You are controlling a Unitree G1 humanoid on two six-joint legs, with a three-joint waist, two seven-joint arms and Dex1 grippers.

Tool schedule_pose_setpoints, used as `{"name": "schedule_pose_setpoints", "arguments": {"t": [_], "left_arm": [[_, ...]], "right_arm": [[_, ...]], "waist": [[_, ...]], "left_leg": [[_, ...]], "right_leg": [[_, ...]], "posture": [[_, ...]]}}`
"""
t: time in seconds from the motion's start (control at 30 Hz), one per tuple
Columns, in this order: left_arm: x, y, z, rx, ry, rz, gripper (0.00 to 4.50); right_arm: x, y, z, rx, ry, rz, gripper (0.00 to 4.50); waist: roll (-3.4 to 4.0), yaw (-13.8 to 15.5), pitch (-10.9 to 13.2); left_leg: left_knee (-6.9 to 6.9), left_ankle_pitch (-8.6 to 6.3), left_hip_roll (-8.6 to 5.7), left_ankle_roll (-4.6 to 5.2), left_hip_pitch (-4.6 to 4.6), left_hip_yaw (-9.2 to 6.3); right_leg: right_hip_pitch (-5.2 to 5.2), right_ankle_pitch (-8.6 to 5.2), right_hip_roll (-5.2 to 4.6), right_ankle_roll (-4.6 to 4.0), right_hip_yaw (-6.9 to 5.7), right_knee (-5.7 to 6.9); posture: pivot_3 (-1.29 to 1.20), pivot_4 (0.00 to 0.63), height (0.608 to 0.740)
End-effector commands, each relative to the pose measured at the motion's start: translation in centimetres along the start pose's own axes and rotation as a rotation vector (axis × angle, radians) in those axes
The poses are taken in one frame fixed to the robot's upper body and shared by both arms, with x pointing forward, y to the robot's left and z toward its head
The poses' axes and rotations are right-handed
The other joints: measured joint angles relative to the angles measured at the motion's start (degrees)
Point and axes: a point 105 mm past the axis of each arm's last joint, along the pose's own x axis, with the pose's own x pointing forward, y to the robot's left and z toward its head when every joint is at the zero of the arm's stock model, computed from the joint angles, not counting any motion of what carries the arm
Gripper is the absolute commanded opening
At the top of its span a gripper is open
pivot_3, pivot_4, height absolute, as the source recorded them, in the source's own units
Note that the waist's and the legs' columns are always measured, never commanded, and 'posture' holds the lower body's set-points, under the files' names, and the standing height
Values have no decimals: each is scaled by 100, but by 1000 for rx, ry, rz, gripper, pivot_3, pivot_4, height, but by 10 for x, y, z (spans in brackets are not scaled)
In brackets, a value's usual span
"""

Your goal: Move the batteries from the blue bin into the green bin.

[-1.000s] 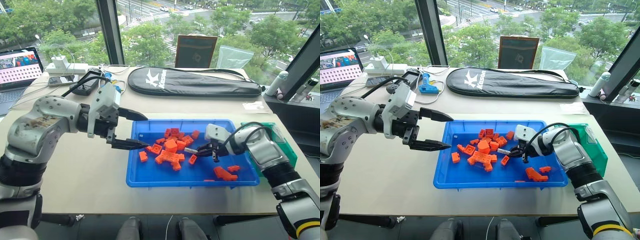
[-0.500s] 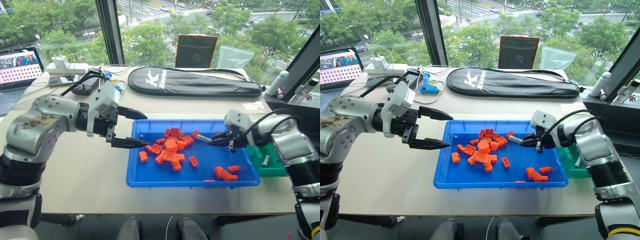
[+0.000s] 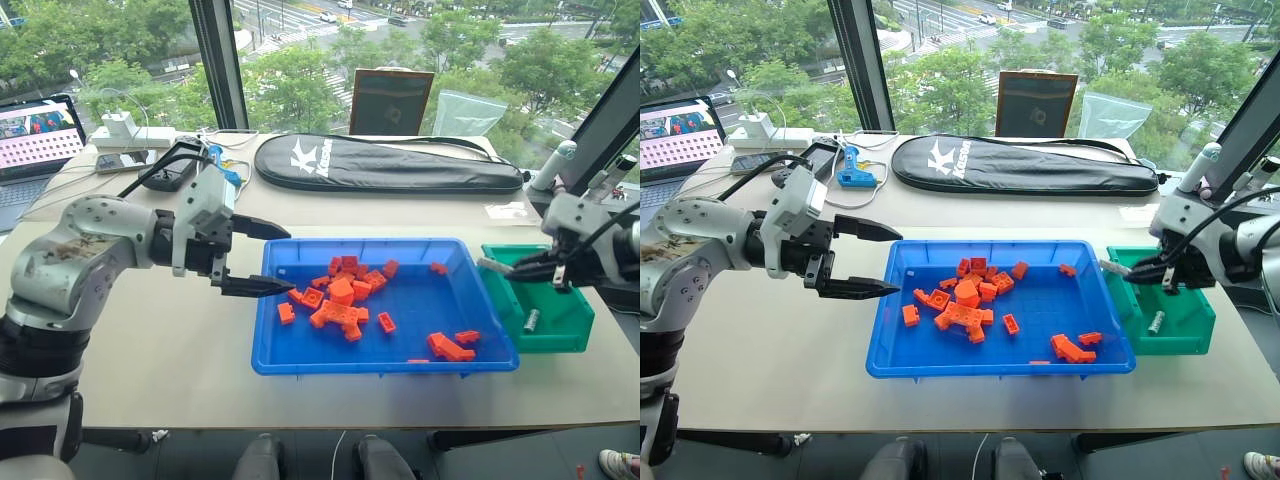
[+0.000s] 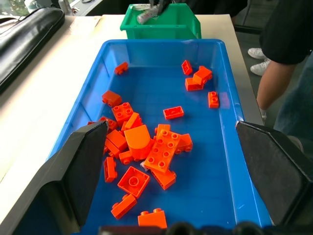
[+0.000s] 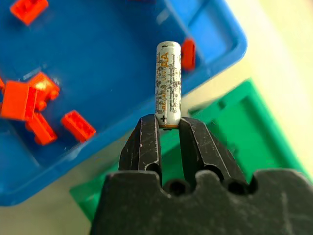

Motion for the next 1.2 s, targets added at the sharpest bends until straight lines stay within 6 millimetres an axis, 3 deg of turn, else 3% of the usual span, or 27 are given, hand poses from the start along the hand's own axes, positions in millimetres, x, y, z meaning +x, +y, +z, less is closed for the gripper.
{"name": "schedule_pose_setpoints", "arguments": {"t": [0.03,0.2,0.37,0.57,0.63,0.77,0.87,0.93,0.97,1.1,1.2], "left_arm": [[-1,1,8,46,-22,12,4500],[-1,2,9,47,-21,15,4500],[-1,2,9,49,-17,14,4500],[-1,0,9,48,-14,14,4500],[-1,0,8,49,-11,13,4500],[-1,1,10,53,-12,14,4500],[-4,3,9,55,-4,24,4500],[-6,4,8,54,3,40,4500],[-7,6,6,52,10,53,4500],[-15,15,-8,49,87,114,4500],[-20,17,-11,51,102,125,4500]], "right_arm": [[-10,-6,2,-27,20,-53,230],[-7,-13,-12,-12,71,-102,230],[-18,-26,-19,24,73,-183,230],[-22,-26,-32,57,122,-178,230],[-20,-23,-37,58,144,-167,1236],[-15,-21,-33,55,131,-157,2564],[-21,-31,-13,-49,93,-225,3576],[-21,-35,16,-101,-9,-257,4324],[-19,-34,32,-118,-70,-251,4478],[13,-3,102,-205,-331,-98,4478],[41,23,127,-241,-420,4,4478]], "waist": [[0,-9,0],[0,6,0],[0,11,0],[0,11,0],[0,11,0],[0,-3,0],[0,-7,0],[2,-31,1],[2,-64,1],[2,-157,0],[1,-149,0]], "left_leg": [[0,0,0,0,0,0],[0,0,-1,0,1,0],[0,0,-2,0,1,0],[0,0,-2,0,1,0],[0,0,-2,0,1,0],[0,0,-1,0,1,0],[0,0,-1,0,2,0],[0,0,-1,0,2,1],[0,0,-1,0,2,2],[-1,0,4,-1,5,-7],[-4,1,6,0,7,-13]], "right_leg": [[0,0,0,1,0,0],[1,-1,0,2,0,0],[1,-1,-2,2,0,0],[2,-1,-2,1,0,0],[2,-1,-2,2,0,0],[1,-1,-1,2,0,0],[1,-1,0,2,0,0],[0,-1,-1,3,1,1],[-2,-1,-1,3,2,2],[2,-2,7,5,0,4],[4,1,11,1,-1,7]], "posture": [[0,150,733],[0,150,733],[0,150,733],[0,150,733],[0,150,733],[0,150,733],[0,150,733],[0,150,733],[0,150,733],[0,150,733],[0,150,733]]}}
